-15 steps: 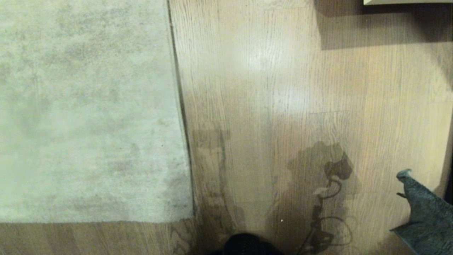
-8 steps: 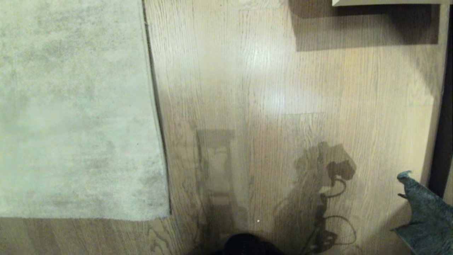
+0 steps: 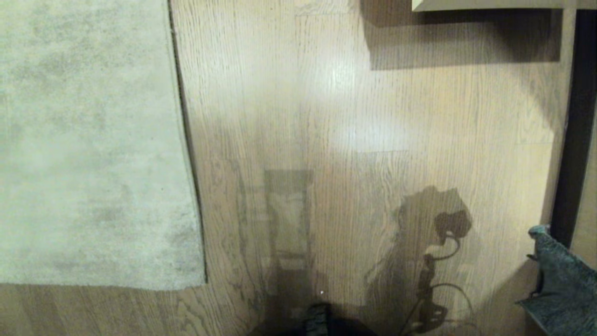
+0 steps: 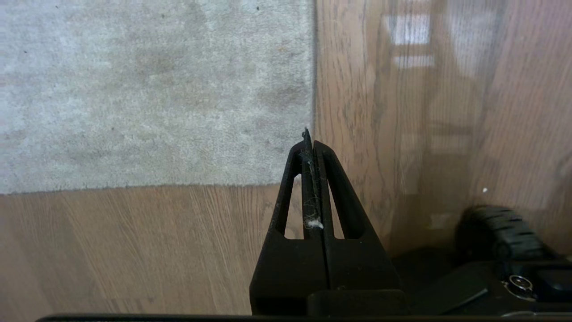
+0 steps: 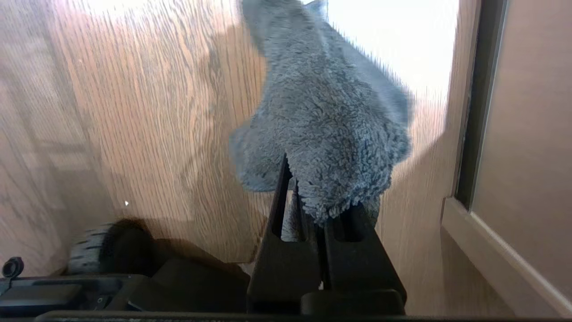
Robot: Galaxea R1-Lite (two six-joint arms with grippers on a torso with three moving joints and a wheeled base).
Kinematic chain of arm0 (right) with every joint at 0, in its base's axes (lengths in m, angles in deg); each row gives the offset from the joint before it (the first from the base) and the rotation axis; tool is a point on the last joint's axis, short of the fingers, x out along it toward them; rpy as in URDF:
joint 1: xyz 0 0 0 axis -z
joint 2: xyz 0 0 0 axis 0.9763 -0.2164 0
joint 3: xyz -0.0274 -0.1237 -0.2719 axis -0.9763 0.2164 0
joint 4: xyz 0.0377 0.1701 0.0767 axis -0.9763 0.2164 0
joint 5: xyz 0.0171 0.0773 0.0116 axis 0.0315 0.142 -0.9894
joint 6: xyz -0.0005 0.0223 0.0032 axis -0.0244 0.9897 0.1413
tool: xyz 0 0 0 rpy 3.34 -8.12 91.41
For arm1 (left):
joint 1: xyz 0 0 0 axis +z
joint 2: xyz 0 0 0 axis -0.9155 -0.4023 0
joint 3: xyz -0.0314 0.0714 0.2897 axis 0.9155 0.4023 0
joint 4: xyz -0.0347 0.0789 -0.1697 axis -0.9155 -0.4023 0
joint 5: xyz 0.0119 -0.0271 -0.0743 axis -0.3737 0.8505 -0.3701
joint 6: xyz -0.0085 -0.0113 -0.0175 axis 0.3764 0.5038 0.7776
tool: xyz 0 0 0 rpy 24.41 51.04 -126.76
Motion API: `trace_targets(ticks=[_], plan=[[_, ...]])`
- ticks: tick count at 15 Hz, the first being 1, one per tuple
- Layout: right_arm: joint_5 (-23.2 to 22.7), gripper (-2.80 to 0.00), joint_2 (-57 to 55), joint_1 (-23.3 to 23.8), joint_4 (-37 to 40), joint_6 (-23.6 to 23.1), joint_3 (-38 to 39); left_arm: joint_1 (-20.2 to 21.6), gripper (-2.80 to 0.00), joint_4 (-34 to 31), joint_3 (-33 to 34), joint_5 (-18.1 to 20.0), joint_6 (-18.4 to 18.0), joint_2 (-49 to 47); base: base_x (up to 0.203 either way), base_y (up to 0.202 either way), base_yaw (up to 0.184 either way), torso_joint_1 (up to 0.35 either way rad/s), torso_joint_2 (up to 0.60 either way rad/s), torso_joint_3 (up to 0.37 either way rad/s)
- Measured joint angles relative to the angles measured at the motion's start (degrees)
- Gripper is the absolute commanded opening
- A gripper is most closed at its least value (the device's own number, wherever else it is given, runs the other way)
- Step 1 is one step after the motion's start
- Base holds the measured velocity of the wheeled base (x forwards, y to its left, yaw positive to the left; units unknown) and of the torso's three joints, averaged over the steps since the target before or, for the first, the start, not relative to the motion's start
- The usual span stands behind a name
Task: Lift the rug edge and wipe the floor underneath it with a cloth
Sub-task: Put down the rag
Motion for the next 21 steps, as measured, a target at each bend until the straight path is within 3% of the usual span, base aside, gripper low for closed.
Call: trace_targets(ticks=[16, 21], plan=[[0.0, -2.8, 0.0, 0.0, 0.0, -0.1, 0.0, 0.0, -2.8, -0.1, 0.0, 0.0, 0.0, 0.0, 0.0, 0.0, 0.0, 0.0, 0.0, 0.0], [-0.3, -2.8, 0.0, 0.0, 1.0, -3.0, -0.1, 0.0, -2.8, 0.0, 0.0, 0.0, 0.0, 0.0, 0.0, 0.0, 0.0, 0.0, 0.0, 0.0]])
